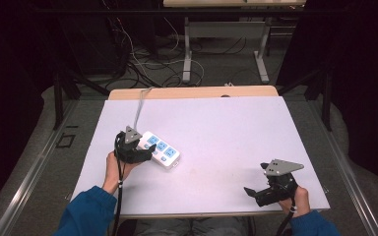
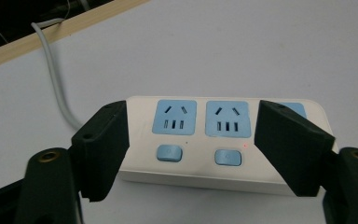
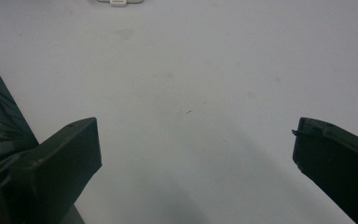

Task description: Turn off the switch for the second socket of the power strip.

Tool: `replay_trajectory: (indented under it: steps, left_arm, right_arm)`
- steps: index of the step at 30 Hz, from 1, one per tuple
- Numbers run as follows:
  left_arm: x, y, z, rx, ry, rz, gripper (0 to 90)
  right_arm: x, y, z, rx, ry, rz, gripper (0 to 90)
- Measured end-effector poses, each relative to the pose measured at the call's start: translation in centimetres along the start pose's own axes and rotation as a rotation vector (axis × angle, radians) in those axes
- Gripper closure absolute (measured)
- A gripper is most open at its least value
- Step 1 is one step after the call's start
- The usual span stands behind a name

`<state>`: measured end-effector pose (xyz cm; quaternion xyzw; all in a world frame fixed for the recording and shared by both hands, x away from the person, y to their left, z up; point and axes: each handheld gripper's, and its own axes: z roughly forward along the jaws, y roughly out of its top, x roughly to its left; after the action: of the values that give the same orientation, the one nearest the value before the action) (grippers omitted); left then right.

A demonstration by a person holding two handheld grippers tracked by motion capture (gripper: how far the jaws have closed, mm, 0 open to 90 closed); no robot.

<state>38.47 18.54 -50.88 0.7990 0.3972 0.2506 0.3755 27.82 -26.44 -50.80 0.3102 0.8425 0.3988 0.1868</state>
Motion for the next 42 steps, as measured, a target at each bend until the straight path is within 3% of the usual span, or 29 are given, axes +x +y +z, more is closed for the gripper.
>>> replay_trajectory:
  steps: [7, 21, 30, 42]
  left_arm:
    - [0.0, 0.0, 0.0, -0.008, -0.017, -0.002, 50.2]
    - [-0.2, -0.3, 0.6, -0.022, -0.064, -0.016, 71.0]
    - [-0.4, -0.7, 1.2, -0.012, -0.1, -0.014, 89.4]
    - [-0.5, -1.1, 1.7, 0.012, -0.122, 0.004, 90.0]
  right_arm:
    - [0.0, 0.0, 0.0, 0.003, 0.0, -0.005, 0.5]
    - [0.0, 0.0, 0.0, 0.006, -0.002, -0.003, 0.5]
    - [0.0, 0.0, 0.0, 0.003, 0.001, -0.008, 0.6]
    - [0.0, 0.0, 0.0, 0.009, 0.0, -0.01, 0.6]
